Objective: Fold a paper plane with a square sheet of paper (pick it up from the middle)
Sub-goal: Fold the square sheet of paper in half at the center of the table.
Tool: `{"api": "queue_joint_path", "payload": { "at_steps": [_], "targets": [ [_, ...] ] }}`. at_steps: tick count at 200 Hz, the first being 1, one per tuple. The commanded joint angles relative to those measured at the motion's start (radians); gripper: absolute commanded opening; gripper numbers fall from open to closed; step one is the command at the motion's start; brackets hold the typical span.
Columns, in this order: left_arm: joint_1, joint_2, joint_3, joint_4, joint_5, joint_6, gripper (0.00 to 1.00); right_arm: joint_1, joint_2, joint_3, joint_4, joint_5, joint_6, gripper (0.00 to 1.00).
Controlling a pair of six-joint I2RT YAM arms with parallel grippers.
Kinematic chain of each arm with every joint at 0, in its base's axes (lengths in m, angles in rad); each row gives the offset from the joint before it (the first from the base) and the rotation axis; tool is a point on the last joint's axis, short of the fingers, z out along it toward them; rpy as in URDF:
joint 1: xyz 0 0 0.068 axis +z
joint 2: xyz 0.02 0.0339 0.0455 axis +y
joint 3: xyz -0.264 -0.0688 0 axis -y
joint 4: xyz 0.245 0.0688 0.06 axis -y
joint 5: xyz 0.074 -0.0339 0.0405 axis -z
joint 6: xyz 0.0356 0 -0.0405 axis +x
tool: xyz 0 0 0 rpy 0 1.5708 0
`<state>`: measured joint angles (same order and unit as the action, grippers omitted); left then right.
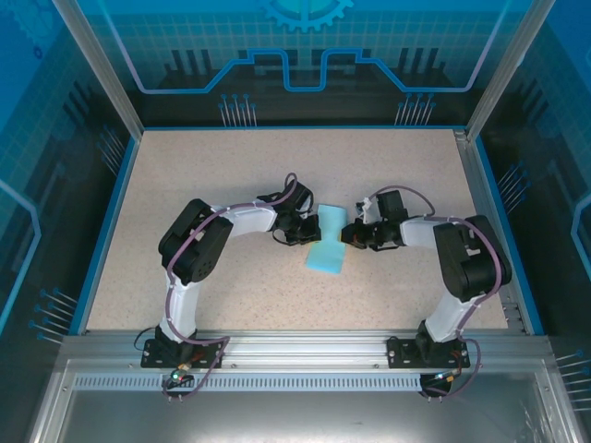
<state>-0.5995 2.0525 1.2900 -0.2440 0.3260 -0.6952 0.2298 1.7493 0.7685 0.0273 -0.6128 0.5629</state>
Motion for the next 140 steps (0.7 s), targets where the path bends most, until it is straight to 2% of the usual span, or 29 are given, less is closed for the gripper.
{"api": "queue_joint_path", "payload": {
  "at_steps": [1, 35, 88, 140],
  "targets": [
    [-0.007, 0.039, 0.003, -0.086, -0.038, 0.03, 0.0, -0.015, 0.055, 0.014, -0.026, 0.003, -0.04, 0.07],
    [-0.006, 0.036, 0.002, -0.092, -0.042, 0.034, 0.0, -0.016, 0.095, 0.026, -0.061, 0.021, -0.059, 0.07],
    [-0.006, 0.037, 0.005, -0.098, -0.045, 0.036, 0.0, -0.033, 0.017, 0.104, -0.095, -0.046, -0.047, 0.07],
    [-0.007, 0.037, 0.005, -0.096, -0.044, 0.034, 0.0, -0.049, 0.096, 0.167, -0.096, -0.037, -0.05, 0.07]
  ]
}}
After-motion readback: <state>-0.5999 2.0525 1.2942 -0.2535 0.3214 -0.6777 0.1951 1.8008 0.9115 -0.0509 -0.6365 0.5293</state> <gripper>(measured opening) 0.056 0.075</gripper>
